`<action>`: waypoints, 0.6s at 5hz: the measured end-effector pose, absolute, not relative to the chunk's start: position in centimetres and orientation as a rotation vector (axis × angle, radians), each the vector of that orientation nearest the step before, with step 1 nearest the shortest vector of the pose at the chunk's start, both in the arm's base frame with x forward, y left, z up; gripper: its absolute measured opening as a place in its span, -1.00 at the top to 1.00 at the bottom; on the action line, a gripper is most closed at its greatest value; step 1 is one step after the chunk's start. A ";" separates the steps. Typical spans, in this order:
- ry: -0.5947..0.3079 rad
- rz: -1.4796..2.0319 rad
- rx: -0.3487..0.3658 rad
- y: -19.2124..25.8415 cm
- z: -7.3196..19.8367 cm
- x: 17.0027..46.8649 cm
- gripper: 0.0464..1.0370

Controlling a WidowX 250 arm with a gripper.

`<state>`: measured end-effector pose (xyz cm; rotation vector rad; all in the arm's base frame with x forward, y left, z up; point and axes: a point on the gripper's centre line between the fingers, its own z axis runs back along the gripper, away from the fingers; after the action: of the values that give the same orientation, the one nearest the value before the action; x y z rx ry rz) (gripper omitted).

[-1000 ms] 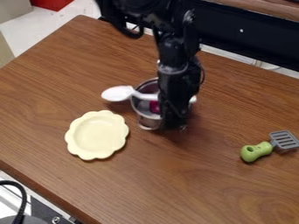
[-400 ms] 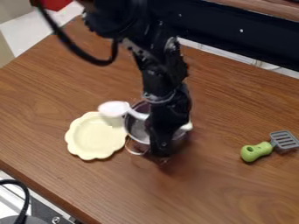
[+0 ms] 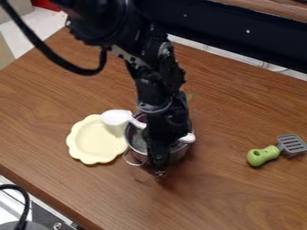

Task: Move the silver pot to the right side of the white plate

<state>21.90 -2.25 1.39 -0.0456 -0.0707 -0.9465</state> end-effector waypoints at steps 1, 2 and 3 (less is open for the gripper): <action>-0.071 -0.948 -0.044 -2.1 1.4 21.9 0.89; -0.092 -0.945 -0.045 -2.0 1.3 22.1 0.56; -0.083 -0.942 -0.068 -2.1 1.4 21.9 0.02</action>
<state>21.94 -2.06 1.39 -0.0683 -0.0829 -0.9419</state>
